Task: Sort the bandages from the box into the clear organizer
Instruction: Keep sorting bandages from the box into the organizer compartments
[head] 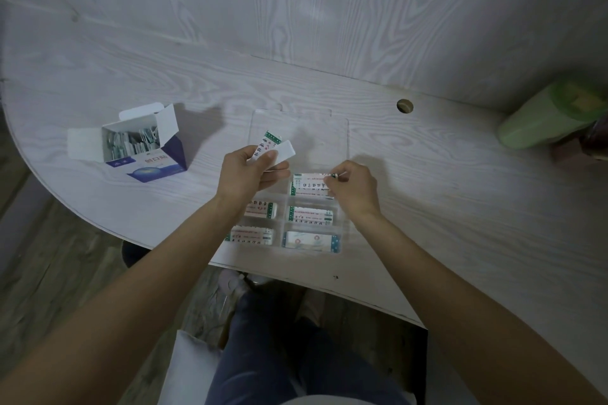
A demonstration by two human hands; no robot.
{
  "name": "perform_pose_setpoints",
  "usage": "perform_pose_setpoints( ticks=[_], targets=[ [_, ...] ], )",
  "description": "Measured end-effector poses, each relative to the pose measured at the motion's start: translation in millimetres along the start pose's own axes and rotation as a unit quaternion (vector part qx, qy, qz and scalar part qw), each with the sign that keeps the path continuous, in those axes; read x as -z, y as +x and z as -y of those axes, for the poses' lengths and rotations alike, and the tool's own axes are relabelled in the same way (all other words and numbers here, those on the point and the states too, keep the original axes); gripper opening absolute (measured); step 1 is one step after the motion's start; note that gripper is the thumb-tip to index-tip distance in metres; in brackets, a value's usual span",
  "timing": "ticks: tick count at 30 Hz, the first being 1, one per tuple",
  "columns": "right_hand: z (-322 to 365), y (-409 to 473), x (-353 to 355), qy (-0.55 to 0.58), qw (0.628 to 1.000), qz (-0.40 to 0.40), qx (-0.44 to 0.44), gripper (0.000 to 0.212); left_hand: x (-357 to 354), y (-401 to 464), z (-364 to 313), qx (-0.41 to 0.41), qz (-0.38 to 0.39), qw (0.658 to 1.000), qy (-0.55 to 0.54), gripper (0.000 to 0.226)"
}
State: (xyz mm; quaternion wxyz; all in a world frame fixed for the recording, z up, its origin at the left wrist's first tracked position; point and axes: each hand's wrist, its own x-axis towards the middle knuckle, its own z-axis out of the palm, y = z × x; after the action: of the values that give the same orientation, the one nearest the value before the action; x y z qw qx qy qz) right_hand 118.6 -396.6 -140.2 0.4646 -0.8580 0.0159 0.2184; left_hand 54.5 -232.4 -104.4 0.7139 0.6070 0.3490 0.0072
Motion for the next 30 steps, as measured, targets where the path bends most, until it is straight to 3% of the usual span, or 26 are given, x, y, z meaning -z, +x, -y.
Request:
perform_pose_setpoints(
  ticks=[7,23,24,26,28,30],
  targets=[
    [-1,-4,-1,-0.132,0.99,0.007,0.056,0.003,2,2,-1,-0.004,0.003,1.0,0.01,0.013],
    [-1,-4,-9,-0.408,0.889,0.02,0.207,0.015,-9,6,-2,-0.016,0.018,0.999,0.042,0.011],
    [-2,-4,-8,-0.397,0.892,0.021,0.216,0.016,-9,6,-2,-0.016,0.023,0.999,0.046,0.01],
    [1,-5,-6,-0.284,0.937,0.019,0.205,0.017,-10,6,-3,-0.011,0.032,0.999,0.042,0.009],
    [13,-7,-1,-0.059,0.989,0.042,0.133,0.015,-12,4,-4,-0.005,0.045,0.998,0.031,0.009],
    [25,-7,5,0.135,0.986,0.083,0.055,0.007,-15,1,-5,-0.007,0.076,0.997,0.026,0.009]
  ],
)
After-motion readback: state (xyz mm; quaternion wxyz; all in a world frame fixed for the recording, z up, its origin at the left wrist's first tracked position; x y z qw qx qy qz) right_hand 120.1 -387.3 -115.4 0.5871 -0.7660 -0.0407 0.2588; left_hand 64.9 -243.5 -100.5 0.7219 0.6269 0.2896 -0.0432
